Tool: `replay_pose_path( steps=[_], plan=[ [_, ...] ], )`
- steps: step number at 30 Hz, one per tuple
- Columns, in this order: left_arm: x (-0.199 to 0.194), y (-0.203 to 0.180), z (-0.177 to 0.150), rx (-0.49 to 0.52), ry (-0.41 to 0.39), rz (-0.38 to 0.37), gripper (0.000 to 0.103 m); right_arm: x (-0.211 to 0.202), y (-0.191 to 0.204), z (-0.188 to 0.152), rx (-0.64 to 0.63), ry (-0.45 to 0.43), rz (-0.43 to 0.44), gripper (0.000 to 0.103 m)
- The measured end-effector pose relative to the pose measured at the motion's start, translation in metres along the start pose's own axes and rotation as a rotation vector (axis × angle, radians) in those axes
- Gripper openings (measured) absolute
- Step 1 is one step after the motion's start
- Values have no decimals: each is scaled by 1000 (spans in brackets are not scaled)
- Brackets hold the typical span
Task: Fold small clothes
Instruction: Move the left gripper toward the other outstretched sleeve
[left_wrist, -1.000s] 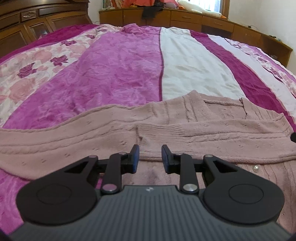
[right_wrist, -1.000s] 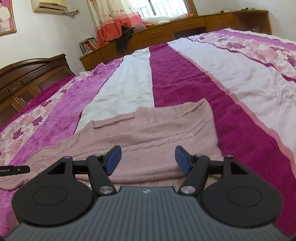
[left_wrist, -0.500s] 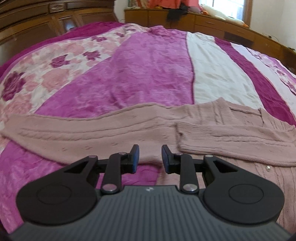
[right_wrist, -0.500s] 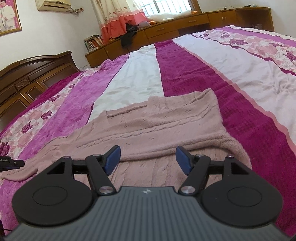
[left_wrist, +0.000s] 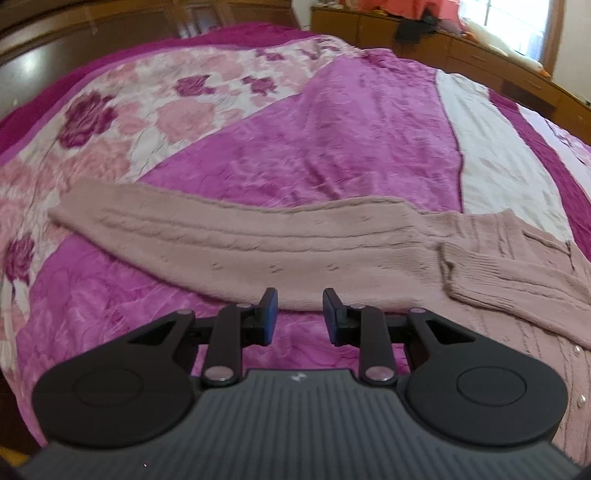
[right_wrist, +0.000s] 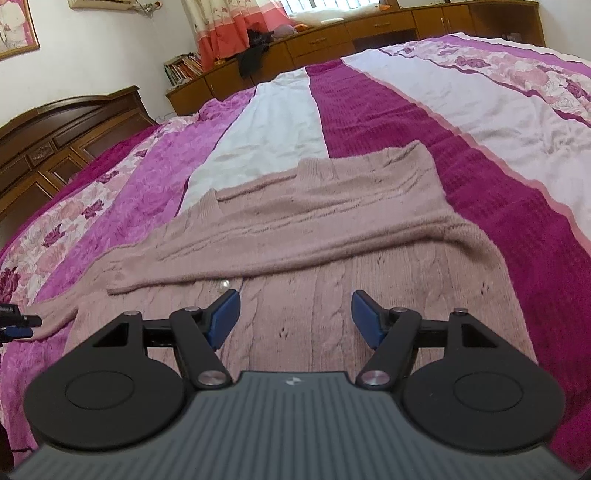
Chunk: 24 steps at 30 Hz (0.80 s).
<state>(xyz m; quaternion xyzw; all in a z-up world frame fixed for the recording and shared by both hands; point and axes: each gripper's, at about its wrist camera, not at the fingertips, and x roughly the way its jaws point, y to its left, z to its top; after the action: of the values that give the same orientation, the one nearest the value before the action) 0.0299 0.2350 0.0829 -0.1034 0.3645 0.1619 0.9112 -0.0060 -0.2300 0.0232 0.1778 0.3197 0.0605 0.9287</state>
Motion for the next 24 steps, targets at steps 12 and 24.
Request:
replay_pose_path(
  steps=[12,24],
  plan=[
    [33,41,4,-327,21,-21,54,2,1,-12,-14,33,-28,74],
    [62,61,2,-509,9,-3,54,8,2,-14,-25,42,-49,74]
  ],
)
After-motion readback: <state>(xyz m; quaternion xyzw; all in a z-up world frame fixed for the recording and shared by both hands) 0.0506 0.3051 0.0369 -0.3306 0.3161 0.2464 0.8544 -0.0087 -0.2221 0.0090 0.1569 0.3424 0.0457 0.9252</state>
